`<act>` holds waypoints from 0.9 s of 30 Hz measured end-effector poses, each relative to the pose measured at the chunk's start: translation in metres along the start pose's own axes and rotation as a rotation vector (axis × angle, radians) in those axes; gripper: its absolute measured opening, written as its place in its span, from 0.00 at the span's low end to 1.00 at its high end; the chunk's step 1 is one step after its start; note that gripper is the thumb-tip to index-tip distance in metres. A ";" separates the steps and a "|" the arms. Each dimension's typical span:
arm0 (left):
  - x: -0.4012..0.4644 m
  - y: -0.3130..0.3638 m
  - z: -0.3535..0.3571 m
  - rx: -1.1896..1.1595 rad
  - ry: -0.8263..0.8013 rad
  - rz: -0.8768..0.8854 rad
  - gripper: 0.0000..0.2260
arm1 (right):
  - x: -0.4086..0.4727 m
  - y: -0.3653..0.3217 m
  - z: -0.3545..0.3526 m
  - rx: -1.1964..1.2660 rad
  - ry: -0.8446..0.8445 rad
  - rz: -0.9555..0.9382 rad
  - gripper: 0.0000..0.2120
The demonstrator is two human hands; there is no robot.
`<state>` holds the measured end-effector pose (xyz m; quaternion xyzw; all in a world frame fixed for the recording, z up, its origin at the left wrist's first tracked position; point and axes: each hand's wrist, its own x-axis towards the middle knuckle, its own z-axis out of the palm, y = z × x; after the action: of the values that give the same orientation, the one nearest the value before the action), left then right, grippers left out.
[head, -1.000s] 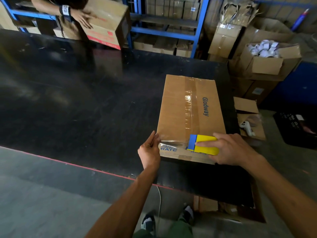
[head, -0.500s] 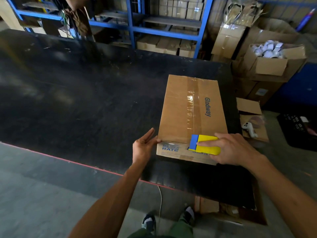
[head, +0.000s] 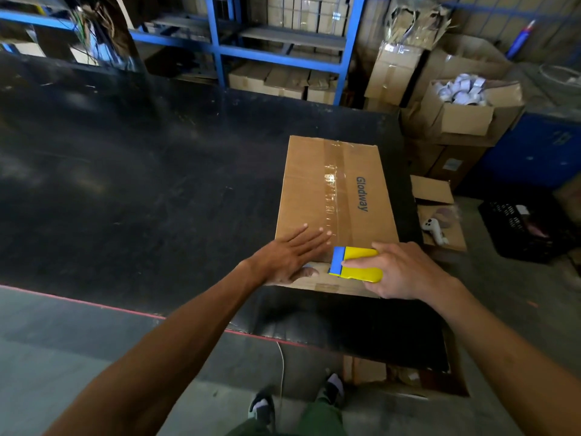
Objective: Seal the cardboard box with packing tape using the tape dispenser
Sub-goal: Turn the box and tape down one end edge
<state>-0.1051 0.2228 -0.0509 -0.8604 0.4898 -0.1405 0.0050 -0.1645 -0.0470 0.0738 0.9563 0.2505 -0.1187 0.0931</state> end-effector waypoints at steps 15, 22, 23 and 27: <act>-0.004 -0.014 0.023 -0.039 -0.083 -0.015 0.30 | 0.005 0.002 0.006 -0.018 -0.018 -0.027 0.26; -0.006 -0.016 0.024 -0.048 -0.049 -0.002 0.30 | -0.020 0.024 0.006 0.013 -0.021 -0.043 0.28; -0.006 -0.015 0.023 -0.043 -0.048 0.000 0.30 | -0.027 0.033 0.010 0.011 -0.009 -0.045 0.29; -0.005 -0.014 0.022 -0.017 -0.053 -0.010 0.29 | -0.037 0.063 0.030 0.035 0.071 -0.087 0.30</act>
<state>-0.0903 0.2316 -0.0708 -0.8662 0.4865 -0.1135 0.0097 -0.1696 -0.1249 0.0632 0.9496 0.2929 -0.0933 0.0620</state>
